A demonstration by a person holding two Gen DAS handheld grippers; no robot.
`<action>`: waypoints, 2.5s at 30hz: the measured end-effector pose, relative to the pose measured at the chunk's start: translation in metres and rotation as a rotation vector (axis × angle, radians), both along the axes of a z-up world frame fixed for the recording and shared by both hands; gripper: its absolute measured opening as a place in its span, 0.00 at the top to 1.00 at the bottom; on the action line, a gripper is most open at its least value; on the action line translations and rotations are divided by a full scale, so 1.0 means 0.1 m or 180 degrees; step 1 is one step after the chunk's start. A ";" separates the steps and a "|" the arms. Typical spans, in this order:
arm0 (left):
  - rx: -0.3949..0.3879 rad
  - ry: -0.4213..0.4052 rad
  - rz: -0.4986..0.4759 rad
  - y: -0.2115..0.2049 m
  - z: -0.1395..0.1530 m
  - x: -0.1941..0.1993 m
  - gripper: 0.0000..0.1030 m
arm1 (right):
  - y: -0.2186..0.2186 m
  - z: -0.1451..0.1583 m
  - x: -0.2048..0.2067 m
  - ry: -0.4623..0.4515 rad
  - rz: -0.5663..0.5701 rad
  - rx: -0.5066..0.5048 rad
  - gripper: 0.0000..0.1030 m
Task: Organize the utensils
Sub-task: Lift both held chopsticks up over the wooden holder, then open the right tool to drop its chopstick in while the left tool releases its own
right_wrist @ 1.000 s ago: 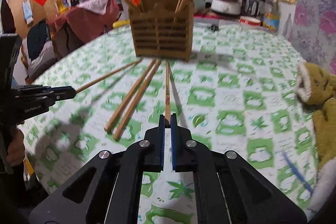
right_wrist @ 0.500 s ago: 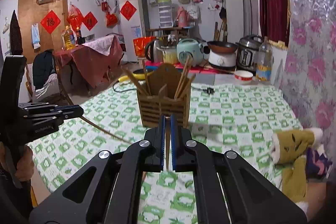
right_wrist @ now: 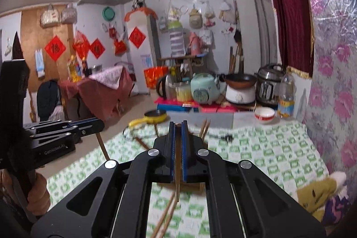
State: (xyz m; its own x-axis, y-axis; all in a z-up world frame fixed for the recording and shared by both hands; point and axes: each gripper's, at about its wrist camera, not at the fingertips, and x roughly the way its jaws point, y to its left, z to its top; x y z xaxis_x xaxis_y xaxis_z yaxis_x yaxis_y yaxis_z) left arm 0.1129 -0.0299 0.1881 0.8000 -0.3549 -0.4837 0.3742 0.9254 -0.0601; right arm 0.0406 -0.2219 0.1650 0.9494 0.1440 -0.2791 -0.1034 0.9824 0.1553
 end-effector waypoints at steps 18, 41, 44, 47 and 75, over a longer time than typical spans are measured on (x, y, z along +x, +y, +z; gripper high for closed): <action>-0.0433 0.0056 0.0288 -0.11 -0.08 1.12 0.94 | -0.36 -0.22 1.11 0.0097 -0.0088 0.0527 0.94; -0.0456 0.0251 0.0181 -0.12 -0.37 1.34 0.94 | -0.24 -0.45 1.38 0.0359 -0.0050 0.0419 0.94; -0.0424 0.0341 0.0123 -0.18 -0.43 1.36 0.85 | -0.24 -0.54 1.46 0.0556 -0.0056 0.0392 0.84; -0.0498 0.0306 0.0224 -0.13 -0.43 1.33 0.26 | -0.30 -0.59 1.47 0.0572 -0.0124 0.0440 0.60; 0.0041 -0.0113 0.0658 -0.04 -0.44 0.75 0.05 | -0.50 -0.26 0.72 0.0125 -0.0394 0.0657 0.06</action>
